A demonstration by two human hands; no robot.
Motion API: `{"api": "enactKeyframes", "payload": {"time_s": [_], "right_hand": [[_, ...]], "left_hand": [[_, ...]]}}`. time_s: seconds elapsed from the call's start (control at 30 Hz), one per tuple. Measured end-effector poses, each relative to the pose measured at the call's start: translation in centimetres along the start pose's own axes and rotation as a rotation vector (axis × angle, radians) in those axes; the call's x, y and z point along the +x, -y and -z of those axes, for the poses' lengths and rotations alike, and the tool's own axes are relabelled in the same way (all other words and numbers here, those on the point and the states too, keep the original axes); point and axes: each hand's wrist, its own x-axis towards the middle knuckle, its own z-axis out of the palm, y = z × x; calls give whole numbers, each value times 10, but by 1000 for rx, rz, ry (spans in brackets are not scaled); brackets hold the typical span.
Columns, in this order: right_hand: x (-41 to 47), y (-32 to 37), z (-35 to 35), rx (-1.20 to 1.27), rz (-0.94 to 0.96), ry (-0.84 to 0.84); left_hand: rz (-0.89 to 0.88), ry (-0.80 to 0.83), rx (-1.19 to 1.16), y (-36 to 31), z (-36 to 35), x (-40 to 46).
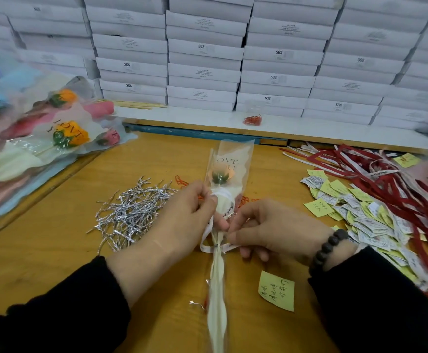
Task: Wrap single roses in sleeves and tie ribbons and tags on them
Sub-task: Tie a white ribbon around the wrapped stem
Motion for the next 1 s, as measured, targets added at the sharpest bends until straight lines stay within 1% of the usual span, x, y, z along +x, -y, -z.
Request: {"api": "enactKeyframes", "payload": {"time_s": [0.07,0.2,0.27,0.33,0.47,0.53,0.63,0.7,0.8,1.0], "right_hand": [[-3,-1,8,-39,2,-23],[-10,-2,27,-127,-25,-21],[-15,-4,38,-196,-26,-57],[-20,-8,52,-233,-32,-115],[-24,-22,69,-285,-85,-321],[-20,-28,69,-351,-93,-394],[-14,-26,62,-451,-45,-468],[-12,-21,54,-401,-18,-412],[-11,-18,43,-390,-88,-254],[-4,-17,30,-516,-112,-211]], "left_hand": [[-19,16,42,2,0,0],[-12,22,35,4,1,1],[-8,23,46,5,2,2],[-6,22,56,5,2,3],[-2,24,78,4,3,3],[-2,21,77,4,3,2],[10,18,60,3,2,2],[15,18,59,3,3,2],[19,22,70,3,3,1],[39,20,40,2,4,0]]}}
